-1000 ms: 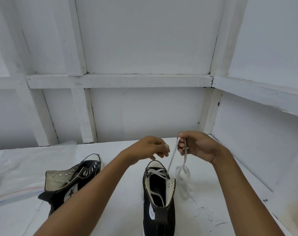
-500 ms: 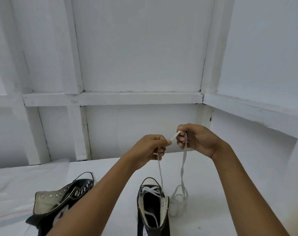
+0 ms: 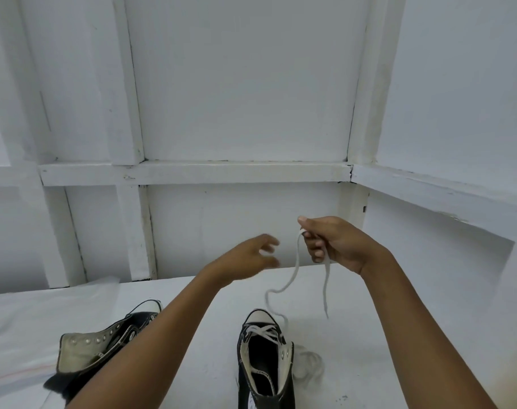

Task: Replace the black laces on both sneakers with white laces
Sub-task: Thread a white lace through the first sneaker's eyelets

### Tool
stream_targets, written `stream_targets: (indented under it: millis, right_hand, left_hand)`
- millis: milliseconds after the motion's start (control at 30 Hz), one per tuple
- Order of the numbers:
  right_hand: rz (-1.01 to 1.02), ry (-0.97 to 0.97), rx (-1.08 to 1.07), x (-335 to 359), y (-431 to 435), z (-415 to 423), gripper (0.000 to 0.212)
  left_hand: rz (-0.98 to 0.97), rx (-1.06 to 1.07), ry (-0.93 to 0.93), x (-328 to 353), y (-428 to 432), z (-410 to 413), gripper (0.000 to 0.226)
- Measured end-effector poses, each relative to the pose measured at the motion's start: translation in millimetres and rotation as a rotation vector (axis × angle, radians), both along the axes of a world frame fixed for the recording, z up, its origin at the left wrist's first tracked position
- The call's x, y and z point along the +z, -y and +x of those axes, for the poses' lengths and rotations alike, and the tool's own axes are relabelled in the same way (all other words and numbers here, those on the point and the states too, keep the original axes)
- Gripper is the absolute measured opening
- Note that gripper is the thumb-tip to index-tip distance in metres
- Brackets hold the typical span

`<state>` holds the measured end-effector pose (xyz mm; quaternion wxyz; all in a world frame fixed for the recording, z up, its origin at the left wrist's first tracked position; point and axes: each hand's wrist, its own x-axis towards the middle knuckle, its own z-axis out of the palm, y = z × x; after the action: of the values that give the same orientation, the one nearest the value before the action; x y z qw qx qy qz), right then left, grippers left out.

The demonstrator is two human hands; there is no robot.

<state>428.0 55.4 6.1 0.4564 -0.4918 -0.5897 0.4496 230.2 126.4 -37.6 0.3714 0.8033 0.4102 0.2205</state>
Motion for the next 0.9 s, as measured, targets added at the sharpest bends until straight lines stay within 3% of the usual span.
stream_targets:
  millis: [100,300,433,667,900]
  right_hand:
    - [0.021,0.09,0.027,-2.2,1.3,-5.5,0.037]
    - [0.046,0.166,0.036,-1.3,6.2,-10.1,0.04]
    - [0.042,0.116,0.036,1.1,10.5,-8.5,0.041]
    - [0.145,-0.028,-0.07,-3.3,13.5,-6.2,0.034]
    - [0.197,-0.202,-0.026,-11.8,15.2,-27.8,0.036]
  left_hand:
    - [-0.116,-0.155,0.222,20.7,18.7,-1.7,0.023]
    - [-0.06,-0.178,0.261,29.5,30.4,-1.8,0.022]
    - [-0.063,-0.099,0.34,28.9,25.8,-6.1,0.016]
    - [-0.051,0.204,0.067,-11.5,0.3,-27.2,0.022]
    - [-0.068,0.237,-0.125,-39.9,-2.1,-39.6,0.017]
